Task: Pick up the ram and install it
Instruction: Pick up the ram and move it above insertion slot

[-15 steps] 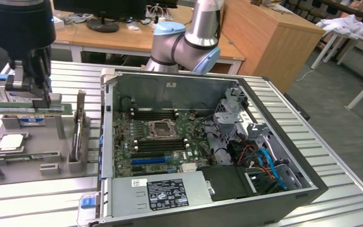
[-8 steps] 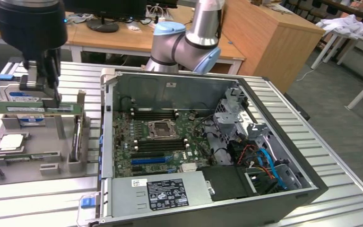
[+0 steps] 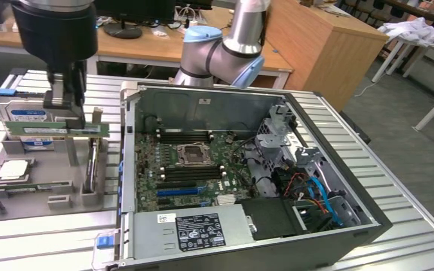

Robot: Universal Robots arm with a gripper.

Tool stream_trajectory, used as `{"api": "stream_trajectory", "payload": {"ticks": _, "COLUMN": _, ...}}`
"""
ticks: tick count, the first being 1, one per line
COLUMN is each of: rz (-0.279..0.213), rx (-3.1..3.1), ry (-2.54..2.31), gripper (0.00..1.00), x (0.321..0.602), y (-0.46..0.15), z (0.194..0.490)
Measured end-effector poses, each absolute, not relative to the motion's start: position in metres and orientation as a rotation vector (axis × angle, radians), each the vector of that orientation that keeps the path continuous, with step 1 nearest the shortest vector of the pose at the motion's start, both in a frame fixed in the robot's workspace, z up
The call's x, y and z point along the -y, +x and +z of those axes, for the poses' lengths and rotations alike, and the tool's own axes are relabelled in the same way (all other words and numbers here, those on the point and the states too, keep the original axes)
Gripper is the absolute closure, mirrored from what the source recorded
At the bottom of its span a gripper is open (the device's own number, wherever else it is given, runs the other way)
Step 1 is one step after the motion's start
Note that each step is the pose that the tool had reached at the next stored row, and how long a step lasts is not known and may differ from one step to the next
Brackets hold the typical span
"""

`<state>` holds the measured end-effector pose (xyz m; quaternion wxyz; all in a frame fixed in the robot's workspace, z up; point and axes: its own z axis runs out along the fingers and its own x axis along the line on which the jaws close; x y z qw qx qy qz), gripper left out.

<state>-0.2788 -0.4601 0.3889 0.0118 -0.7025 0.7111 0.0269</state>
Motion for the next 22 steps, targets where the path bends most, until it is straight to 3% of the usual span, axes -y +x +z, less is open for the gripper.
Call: {"api": "stream_trajectory", "payload": {"ticks": 22, "rz": 0.086, "rx": -2.218, "ry": -2.191, "gripper": 0.88, "x": 0.46, "y": -0.233, "z": 0.389}}
